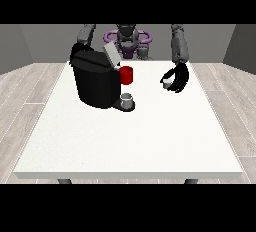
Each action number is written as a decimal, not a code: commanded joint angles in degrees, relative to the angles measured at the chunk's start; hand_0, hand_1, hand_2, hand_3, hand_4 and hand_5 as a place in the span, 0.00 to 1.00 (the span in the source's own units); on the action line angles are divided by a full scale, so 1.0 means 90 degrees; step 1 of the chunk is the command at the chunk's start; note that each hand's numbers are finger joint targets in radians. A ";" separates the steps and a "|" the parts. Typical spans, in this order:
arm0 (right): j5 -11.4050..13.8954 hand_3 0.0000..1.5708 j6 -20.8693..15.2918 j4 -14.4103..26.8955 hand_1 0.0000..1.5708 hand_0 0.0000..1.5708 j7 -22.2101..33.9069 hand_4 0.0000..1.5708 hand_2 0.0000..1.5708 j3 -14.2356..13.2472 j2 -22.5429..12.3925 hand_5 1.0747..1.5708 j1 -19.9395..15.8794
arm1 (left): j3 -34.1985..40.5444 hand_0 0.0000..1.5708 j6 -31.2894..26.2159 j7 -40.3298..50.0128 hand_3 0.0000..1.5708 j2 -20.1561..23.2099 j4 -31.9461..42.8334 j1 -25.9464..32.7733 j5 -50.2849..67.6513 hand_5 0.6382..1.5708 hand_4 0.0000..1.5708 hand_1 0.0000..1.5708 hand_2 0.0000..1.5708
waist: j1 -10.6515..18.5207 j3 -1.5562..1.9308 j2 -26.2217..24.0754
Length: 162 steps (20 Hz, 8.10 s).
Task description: Insert the coffee pod into the coffee machine and close the lid
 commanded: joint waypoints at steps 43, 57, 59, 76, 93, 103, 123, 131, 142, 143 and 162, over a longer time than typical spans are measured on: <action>-0.0078 0.00 -0.0078 0.0289 0.00 0.00 0.0042 0.33 0.00 0.0278 0.0145 1.00 -0.0533 | 0.0440 0.77 -0.1787 0.0809 0.76 0.0697 -0.0249 -0.3347 -0.0416 1.00 0.31 0.77 0.79 | -0.0706 -0.0005 -0.0100; -0.0071 0.00 -0.0169 0.0107 0.00 0.00 0.0091 0.31 0.00 0.0196 0.0115 1.00 -0.0618 | 0.0434 0.83 -0.1754 0.0971 0.79 0.0640 -0.0106 -0.3941 -0.0593 1.00 0.31 0.83 0.85 | -0.1077 -0.0004 0.0206; -0.0177 0.00 -0.0012 0.0193 0.00 0.00 -0.0117 0.33 0.00 0.0012 -0.0074 1.00 -0.0732 | 0.0436 0.84 -0.1649 0.0958 0.78 0.0608 -0.0120 -0.3956 -0.0633 1.00 0.31 0.84 0.85 | -0.1026 -0.0003 0.0425; -0.0409 0.00 0.0019 0.0392 0.00 0.00 -0.0405 0.29 0.00 -0.0360 -0.0189 1.00 -0.0643 | 0.0288 0.76 -0.1593 0.0662 0.76 0.0217 -0.0156 -0.3712 -0.0776 1.00 0.33 0.76 0.81 | -0.0711 -0.0003 0.0424; -0.0275 0.00 -0.0036 -0.0030 0.00 0.00 0.0049 0.25 0.00 -0.0078 -0.0163 1.00 -0.0816 | 0.0524 0.77 -0.1579 0.0705 0.69 0.0571 0.0205 -0.4011 -0.0892 1.00 0.29 0.77 0.78 | -0.1089 -0.0006 0.0808; -0.0560 0.00 0.0153 0.0303 0.00 0.00 -0.0040 0.29 0.00 -0.0448 -0.0390 1.00 -0.0759 | 0.0146 0.67 -0.1665 0.0761 0.61 0.0214 0.0038 -0.3696 -0.1194 1.00 0.23 0.67 0.71 | -0.0750 -0.0004 0.0321; -0.0215 0.00 -0.0091 0.0362 0.00 0.00 -0.0254 0.27 0.00 -0.0131 -0.0157 1.00 -0.0439 | -0.0015 0.00 -0.2249 0.0499 0.00 0.0498 0.0080 -0.3768 -0.1507 1.00 0.00 0.00 0.00 | -0.0674 -0.0004 0.0144; -0.0519 0.00 0.0021 0.0555 0.00 0.00 -0.0214 0.26 0.00 -0.0443 -0.0270 1.00 -0.0282 | -0.0140 0.00 -0.1985 0.0663 0.00 0.0013 -0.0241 -0.3315 -0.1619 1.00 0.00 0.00 0.00 | -0.0334 -0.0003 -0.0379; -0.0546 0.00 0.0231 0.0318 0.00 0.00 -0.0401 0.31 0.00 -0.0399 -0.0346 1.00 0.0792 | 0.1620 0.00 -0.2108 0.0211 0.00 -0.1083 -0.0159 -0.2045 0.0583 1.00 0.17 0.00 0.00 | 0.0277 -0.0017 -0.1721; -0.0585 0.00 0.0347 0.0379 0.00 0.00 -0.0497 0.28 0.00 -0.0564 -0.0589 1.00 0.0710 | 0.1556 0.00 -0.2076 -0.0073 0.00 -0.1205 -0.0269 -0.1778 0.0600 1.00 0.15 0.00 0.00 | 0.0549 -0.0013 -0.1770; -0.0632 0.00 0.1222 -0.0113 0.00 0.00 0.0420 0.00 0.00 -0.0298 -0.1215 1.00 0.0105 | 0.1816 0.00 -0.2721 0.0388 0.00 -0.2329 -0.1285 -0.0053 0.2076 1.00 0.04 0.00 0.00 | 0.1934 -0.0002 -0.2760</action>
